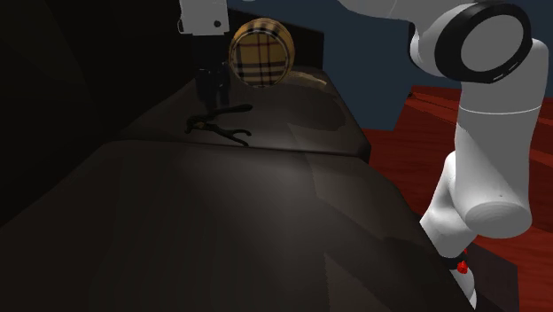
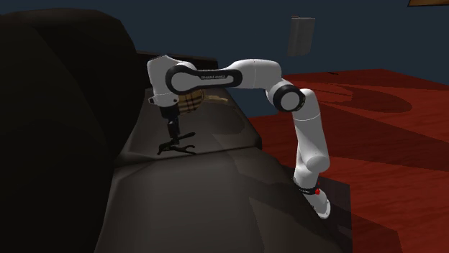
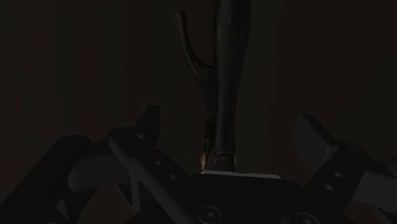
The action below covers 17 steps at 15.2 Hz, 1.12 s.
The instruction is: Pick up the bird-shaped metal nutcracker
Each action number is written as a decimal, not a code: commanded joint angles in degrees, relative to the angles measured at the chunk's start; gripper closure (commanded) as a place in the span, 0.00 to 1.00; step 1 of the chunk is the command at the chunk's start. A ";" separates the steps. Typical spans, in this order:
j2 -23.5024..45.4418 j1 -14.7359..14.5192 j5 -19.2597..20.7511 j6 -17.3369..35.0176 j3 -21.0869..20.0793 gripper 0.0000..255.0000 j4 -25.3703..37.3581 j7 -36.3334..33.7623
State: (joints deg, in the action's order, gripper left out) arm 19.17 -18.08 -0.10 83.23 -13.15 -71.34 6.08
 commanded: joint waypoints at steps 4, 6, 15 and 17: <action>-0.62 0.15 -0.12 3.07 0.02 0.00 -3.66 0.17; -0.51 0.15 -0.10 3.09 0.03 1.00 -3.58 0.19; -0.42 0.09 -0.08 2.20 0.00 1.00 -2.59 0.10; 0.08 -0.05 0.02 0.40 -0.02 1.00 -0.30 -0.03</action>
State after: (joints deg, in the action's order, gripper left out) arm 19.01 -18.07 -0.13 84.41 -13.17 -72.66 6.09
